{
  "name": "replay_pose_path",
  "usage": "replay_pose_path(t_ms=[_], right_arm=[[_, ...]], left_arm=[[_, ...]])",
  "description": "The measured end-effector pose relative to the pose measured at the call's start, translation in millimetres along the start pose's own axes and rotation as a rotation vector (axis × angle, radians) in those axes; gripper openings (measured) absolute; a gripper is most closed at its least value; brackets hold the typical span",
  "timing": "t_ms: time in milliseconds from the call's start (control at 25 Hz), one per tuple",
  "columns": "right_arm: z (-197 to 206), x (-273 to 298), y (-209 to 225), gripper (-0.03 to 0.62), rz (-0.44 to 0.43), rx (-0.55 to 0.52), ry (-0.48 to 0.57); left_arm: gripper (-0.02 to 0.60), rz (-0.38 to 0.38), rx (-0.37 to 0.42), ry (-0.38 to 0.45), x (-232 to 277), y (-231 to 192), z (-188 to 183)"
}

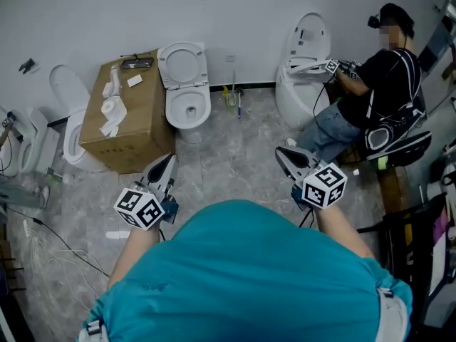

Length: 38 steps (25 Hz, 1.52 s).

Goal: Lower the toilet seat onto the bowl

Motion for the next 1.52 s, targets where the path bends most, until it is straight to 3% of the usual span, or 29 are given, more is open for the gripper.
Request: replay_pose_path(t_ms=[240,440,800,1080,1280,1520], right_arm=[[6.1,-10.0,26.7,-0.011,-0.016,-0.003,-0.010],[10.3,14.1,32.5,-0.011,-0.023,0.012,-0.028],[-13.1,125.2,46.5,-0.011,0.037,0.011,-0.024],[-58.9,242.4,60.5,-0.011,0.103,0.033,0.010],[-79.8,313.3,70.3,-0.011,0.129,0.042,0.020],[-93.0,369.0,80.2,-0.011,0.116,0.029,-0.006]], left_arm=[[0.002,0.022,-0.001,-0.038,29.3,21.4,15.7],[0.002,0.020,-0.017,-0.053,39.6,-3.1,14.9],[0.002,0.103,-0.038,-0.088,88.9,-125.1,-5.7],[0.002,0.194,0.002,-0.109,143.4,-238.8,-65.9],[0.002,0.214,-0.006,-0.117,164.2,-308.2,-90.2],[0.002,0.204,-0.033,-0.110,176.8,-358.5,-98.6]])
Point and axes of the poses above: the fingertips, and each gripper's own axes: x forward along the fingers, y to its right, z out of its underside, the point moved 4 cm from there along -x, backward along the fingers, and after that the axes turned 1 degree about -z, right-handed, at the moved point
